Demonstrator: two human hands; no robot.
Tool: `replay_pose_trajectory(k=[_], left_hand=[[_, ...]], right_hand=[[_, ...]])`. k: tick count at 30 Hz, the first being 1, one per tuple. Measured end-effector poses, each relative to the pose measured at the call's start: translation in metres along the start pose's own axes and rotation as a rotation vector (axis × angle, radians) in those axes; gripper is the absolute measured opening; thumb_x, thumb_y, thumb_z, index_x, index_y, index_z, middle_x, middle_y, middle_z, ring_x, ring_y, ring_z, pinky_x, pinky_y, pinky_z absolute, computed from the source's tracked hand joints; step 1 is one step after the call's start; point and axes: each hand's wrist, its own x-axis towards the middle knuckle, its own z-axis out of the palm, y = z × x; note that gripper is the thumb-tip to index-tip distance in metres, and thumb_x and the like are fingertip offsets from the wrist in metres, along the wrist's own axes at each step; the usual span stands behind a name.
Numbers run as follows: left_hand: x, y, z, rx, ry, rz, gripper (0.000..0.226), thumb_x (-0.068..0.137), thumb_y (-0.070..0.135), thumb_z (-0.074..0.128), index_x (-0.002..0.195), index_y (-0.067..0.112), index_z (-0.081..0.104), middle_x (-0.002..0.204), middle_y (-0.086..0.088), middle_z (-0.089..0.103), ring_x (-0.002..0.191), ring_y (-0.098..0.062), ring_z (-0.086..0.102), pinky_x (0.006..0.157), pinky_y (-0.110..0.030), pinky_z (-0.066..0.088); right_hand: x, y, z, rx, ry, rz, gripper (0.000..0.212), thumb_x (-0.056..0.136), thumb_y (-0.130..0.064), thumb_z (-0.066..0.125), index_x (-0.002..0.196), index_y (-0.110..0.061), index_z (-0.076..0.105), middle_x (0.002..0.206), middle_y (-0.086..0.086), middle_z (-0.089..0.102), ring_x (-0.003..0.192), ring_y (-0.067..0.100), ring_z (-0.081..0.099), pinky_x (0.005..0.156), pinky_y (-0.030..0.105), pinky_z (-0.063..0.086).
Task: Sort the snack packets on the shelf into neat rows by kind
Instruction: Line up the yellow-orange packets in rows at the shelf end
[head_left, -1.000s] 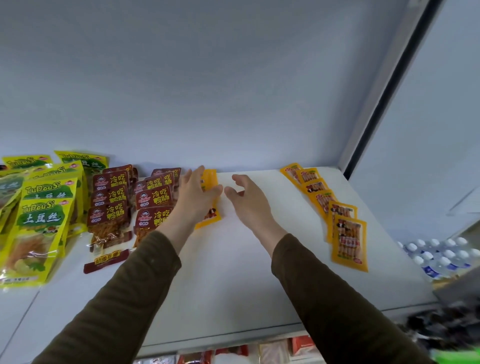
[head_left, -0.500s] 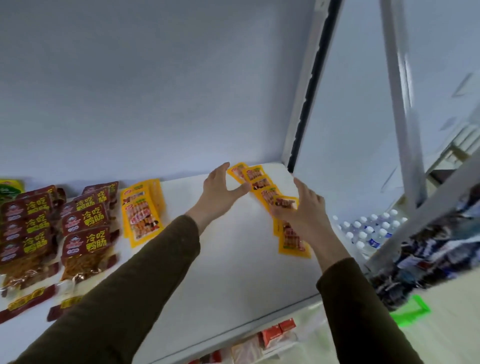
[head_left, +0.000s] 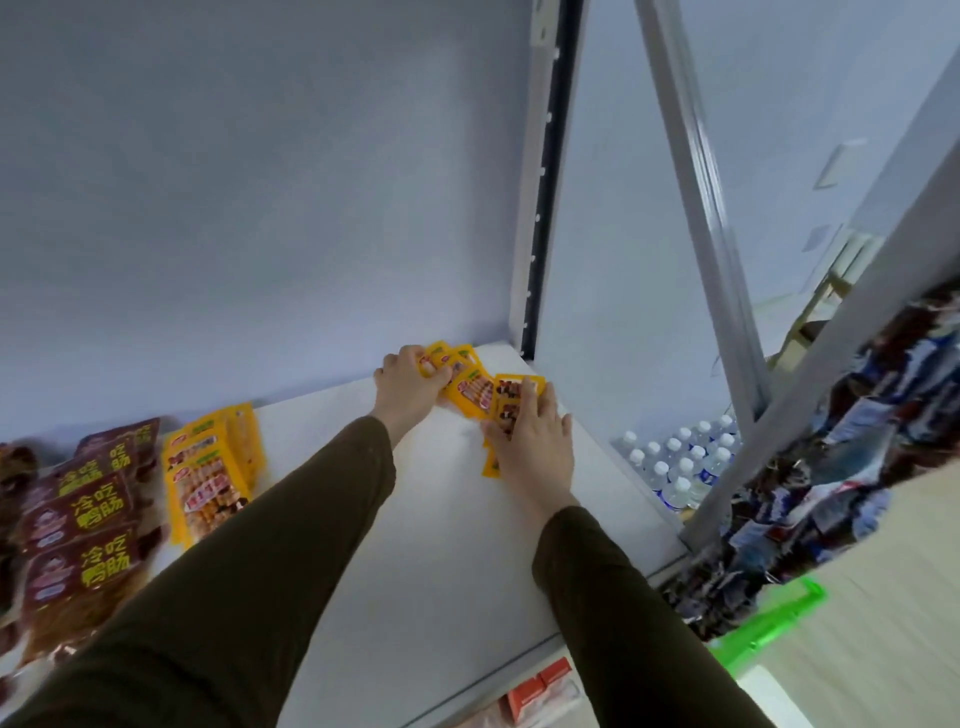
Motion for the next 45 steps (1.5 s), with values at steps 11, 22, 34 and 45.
replay_pose_trajectory(k=[11,22,34,45], left_hand=[[-0.031,0.022,0.016,-1.086,-0.183,-0.261,0.053,0.092,0.004,0.073,0.138,0.006,0.048,0.126,-0.024,0.068,0.099,-0.031,0.074,0.085,-0.044,0.062],[-0.093,0.014,-0.028,-1.057,-0.201,-0.164,0.037,0.108,0.02,0.049,0.141,0.004,0.053,0.131,-0.023,0.066,0.119,-0.043,0.065,0.099,-0.063,0.052],[-0.154,-0.026,-0.082,-1.062,0.061,-0.194,0.03,0.102,0.005,0.054,0.132,0.01,0.055,0.116,-0.019,0.073,0.102,-0.036,0.074,0.071,-0.042,0.063],[-0.149,-0.043,-0.102,-0.771,0.257,-0.214,0.022,0.105,0.023,0.053,0.127,0.022,0.055,0.111,-0.007,0.074,0.103,-0.024,0.074,0.079,-0.04,0.064]], right_hand=[[0.017,-0.023,0.005,0.516,0.099,0.029,0.055,0.1,-0.035,0.057,0.151,-0.026,0.038,0.151,-0.001,0.037,0.129,0.016,0.05,0.097,0.024,0.038],[-0.009,-0.052,0.009,1.141,0.087,0.133,0.05,0.095,-0.027,0.068,0.142,-0.032,0.051,0.132,-0.003,0.057,0.118,0.013,0.061,0.099,0.039,0.055],[-0.046,-0.088,0.024,1.22,-0.343,0.037,0.078,0.098,-0.014,0.06,0.156,-0.045,0.018,0.153,-0.012,0.038,0.122,0.002,0.054,0.081,0.021,0.055],[-0.049,-0.143,0.045,1.481,-0.654,0.325,0.033,0.101,-0.009,0.055,0.133,-0.001,0.059,0.121,0.023,0.068,0.108,0.039,0.067,0.085,0.046,0.057]])
